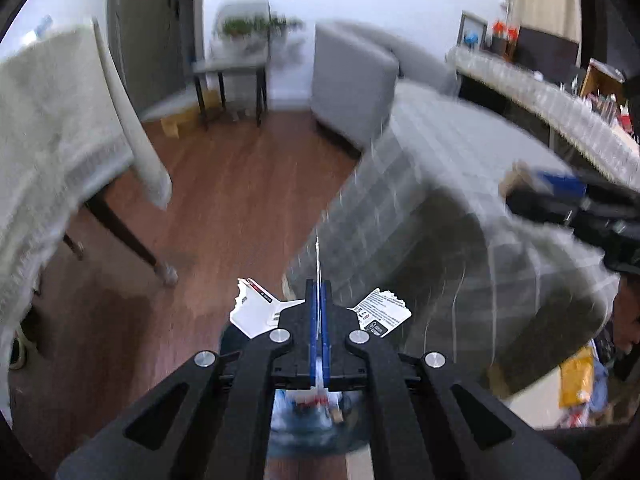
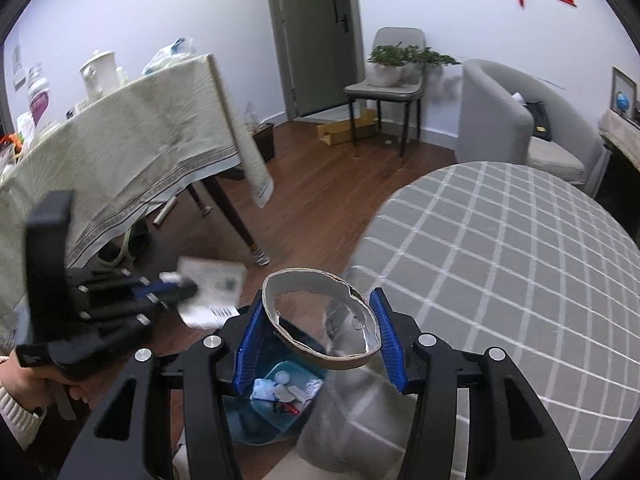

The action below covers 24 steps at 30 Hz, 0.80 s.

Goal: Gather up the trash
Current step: 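Carry both items to the teal bin while the left tool releases the receipt inside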

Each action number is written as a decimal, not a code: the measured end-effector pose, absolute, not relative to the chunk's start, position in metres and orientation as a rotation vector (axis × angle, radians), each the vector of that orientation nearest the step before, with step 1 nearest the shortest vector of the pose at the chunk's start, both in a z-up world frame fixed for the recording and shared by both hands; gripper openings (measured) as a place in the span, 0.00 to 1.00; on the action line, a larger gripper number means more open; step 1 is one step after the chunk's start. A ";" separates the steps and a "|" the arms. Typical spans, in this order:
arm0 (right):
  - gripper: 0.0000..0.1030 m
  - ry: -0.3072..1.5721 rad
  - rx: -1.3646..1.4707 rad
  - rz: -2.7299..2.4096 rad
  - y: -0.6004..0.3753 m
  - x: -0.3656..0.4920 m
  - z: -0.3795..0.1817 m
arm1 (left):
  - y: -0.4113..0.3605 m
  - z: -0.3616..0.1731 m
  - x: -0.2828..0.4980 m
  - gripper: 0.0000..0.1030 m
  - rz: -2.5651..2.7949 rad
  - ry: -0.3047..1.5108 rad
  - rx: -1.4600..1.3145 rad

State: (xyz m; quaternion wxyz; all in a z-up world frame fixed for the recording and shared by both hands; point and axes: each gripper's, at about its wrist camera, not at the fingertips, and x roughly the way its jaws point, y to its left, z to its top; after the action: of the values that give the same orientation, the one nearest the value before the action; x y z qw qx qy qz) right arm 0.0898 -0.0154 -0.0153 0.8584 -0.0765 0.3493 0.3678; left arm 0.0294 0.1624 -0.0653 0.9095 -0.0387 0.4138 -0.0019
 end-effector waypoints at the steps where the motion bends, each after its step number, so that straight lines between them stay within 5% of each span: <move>1: 0.51 0.738 -0.166 0.781 -0.009 0.088 -0.017 | 0.165 -0.075 0.029 0.03 0.003 0.885 -0.082; 19: 0.51 0.868 -0.214 0.807 0.058 0.091 -0.057 | 0.206 -0.150 0.023 0.06 0.022 1.189 -0.104; 24: 0.51 0.893 -0.222 0.815 0.067 0.091 -0.065 | 0.212 -0.148 0.022 0.34 0.020 1.172 -0.108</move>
State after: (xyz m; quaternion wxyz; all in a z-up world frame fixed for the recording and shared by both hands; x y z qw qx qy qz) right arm 0.0913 0.0674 -0.0646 0.8169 -0.1043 0.4188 0.3825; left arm 0.0219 0.2122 -0.1479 0.8318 -0.0510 0.5526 0.0093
